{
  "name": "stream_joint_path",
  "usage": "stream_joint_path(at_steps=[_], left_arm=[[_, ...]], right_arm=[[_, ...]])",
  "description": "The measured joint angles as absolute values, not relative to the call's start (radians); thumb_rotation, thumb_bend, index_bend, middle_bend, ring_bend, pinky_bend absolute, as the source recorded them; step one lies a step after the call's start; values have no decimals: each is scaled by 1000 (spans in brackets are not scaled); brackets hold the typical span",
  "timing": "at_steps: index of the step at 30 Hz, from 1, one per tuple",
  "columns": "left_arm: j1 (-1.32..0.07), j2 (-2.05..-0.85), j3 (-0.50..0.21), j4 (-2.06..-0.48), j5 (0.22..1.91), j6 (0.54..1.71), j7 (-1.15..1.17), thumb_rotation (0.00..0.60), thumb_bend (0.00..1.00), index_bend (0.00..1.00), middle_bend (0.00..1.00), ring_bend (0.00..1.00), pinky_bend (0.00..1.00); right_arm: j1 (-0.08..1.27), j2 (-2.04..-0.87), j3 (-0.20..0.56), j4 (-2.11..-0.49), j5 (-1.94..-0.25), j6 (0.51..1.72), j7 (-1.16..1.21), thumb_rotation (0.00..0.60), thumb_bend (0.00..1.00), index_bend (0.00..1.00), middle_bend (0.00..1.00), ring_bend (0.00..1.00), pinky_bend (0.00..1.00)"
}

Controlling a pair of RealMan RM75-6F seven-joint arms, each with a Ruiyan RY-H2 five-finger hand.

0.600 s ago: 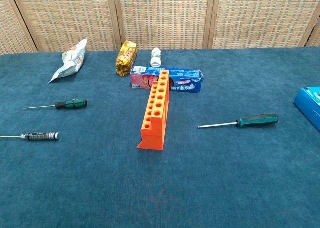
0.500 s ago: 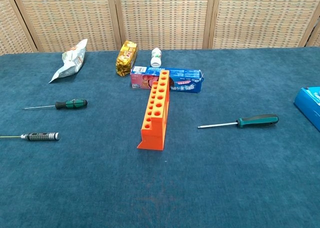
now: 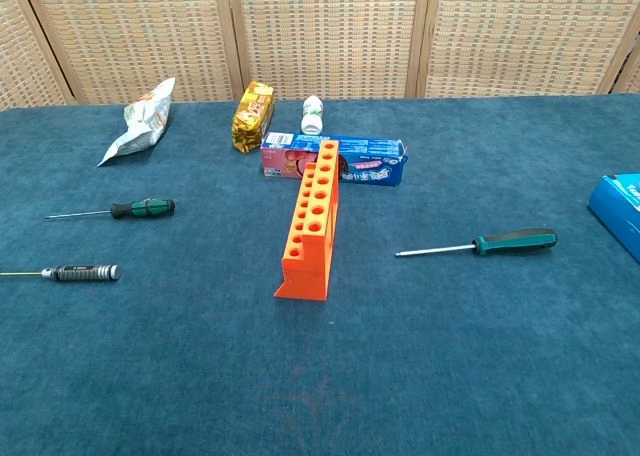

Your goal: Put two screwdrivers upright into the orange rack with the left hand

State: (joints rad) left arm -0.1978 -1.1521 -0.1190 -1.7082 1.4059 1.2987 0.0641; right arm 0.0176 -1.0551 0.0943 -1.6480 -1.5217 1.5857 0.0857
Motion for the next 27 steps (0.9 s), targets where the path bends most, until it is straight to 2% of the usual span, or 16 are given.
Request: stream_joint_path(at_steps=[3,8,13,27], left_arm=[[-250,-1194,-136,-1693,1335,1215,105,600,234,439,0,0,0],[-316,-1281,-152,-1660,1228,1153,242,600,275,442,0,0,0],[-369,-1358,-158,-1621,1137,1113,349,600,373,443,0,0,0],[-437,-1476,-142,-1520,1049,1057,406,600,372,443,0,0,0]], right_arm=[[20,-1052,97,-1645,-1512,1576,100,600,0,0,0,0,0],[22,-1047,100,-1641,-1504,1570,122,600,0,0,0,0,0],[24,-1042,101,-1638,-1500,1563,136,600,0,0,0,0,0],[27,-1038,102,-1637,-1495,1553,154,600,0,0,0,0,0]])
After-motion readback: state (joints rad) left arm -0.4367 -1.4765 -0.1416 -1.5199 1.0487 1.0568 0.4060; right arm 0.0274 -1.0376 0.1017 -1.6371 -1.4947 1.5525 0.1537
